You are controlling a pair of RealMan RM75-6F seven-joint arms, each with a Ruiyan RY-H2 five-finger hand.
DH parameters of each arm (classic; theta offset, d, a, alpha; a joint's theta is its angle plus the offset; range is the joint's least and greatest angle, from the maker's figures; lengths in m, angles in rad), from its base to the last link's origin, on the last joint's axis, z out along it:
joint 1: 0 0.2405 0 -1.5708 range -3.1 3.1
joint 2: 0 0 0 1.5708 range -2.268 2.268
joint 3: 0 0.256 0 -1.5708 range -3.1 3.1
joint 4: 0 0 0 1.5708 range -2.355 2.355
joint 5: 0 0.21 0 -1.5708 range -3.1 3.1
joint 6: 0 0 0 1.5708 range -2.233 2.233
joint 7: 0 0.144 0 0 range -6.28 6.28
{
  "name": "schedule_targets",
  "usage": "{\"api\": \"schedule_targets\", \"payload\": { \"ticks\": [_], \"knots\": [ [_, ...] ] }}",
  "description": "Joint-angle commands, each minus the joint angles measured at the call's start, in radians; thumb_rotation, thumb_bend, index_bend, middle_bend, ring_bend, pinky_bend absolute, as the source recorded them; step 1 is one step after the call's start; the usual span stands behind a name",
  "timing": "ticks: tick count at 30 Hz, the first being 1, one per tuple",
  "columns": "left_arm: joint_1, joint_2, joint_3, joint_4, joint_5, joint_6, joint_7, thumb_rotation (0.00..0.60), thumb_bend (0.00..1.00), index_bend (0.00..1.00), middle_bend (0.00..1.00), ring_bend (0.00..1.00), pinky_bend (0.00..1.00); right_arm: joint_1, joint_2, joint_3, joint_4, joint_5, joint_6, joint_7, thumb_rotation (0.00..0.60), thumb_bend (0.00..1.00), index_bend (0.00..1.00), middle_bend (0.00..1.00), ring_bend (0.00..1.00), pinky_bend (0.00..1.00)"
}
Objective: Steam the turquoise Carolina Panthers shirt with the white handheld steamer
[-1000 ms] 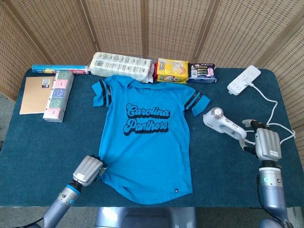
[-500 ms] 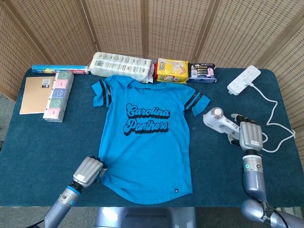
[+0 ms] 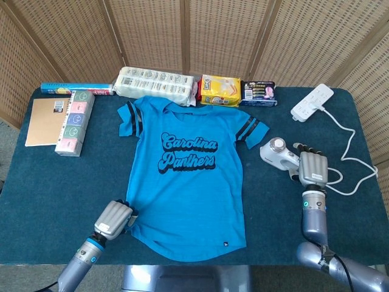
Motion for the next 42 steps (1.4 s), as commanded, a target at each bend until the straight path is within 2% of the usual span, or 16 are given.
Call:
{"api": "schedule_targets", "payload": {
  "ticks": [1,16,26,34,40,42],
  "knots": [
    [-0.002,-0.002,-0.002,0.001,-0.002,-0.002,-0.001,0.6,0.33,0.76,0.69,0.56,0.5,0.014,-0.018,-0.004,0.032,0.014,-0.008,-0.018,0.6,0.34,0.21,0.31,0.3,0.3],
    [-0.009,-0.014,-0.007,0.01,-0.014,-0.01,-0.01,0.6,0.33,0.76,0.69,0.56,0.5,0.072,-0.131,-0.003,0.224,0.043,-0.026,-0.062,0.6,0.35,0.22,0.31,0.31,0.3],
    [-0.016,-0.021,-0.014,0.013,-0.028,-0.019,-0.013,0.6,0.33,0.76,0.69,0.56,0.5,0.117,-0.269,0.016,0.452,0.03,-0.033,-0.048,0.6,0.36,0.29,0.37,0.36,0.31],
    [-0.019,-0.025,-0.017,0.02,-0.038,-0.022,-0.014,0.6,0.33,0.76,0.69,0.56,0.5,0.134,-0.333,0.029,0.572,-0.002,-0.034,-0.014,0.6,0.4,0.35,0.43,0.43,0.33],
    [-0.023,-0.031,-0.02,0.024,-0.044,-0.026,-0.014,0.6,0.33,0.76,0.69,0.56,0.5,0.159,-0.383,0.044,0.684,-0.026,-0.052,0.001,0.6,0.42,0.42,0.47,0.48,0.39],
    [-0.023,-0.031,-0.021,0.023,-0.046,-0.025,-0.013,0.6,0.33,0.76,0.69,0.56,0.5,0.167,-0.396,0.048,0.717,-0.034,-0.058,0.008,0.6,0.43,0.47,0.51,0.52,0.45]
  ]
}}
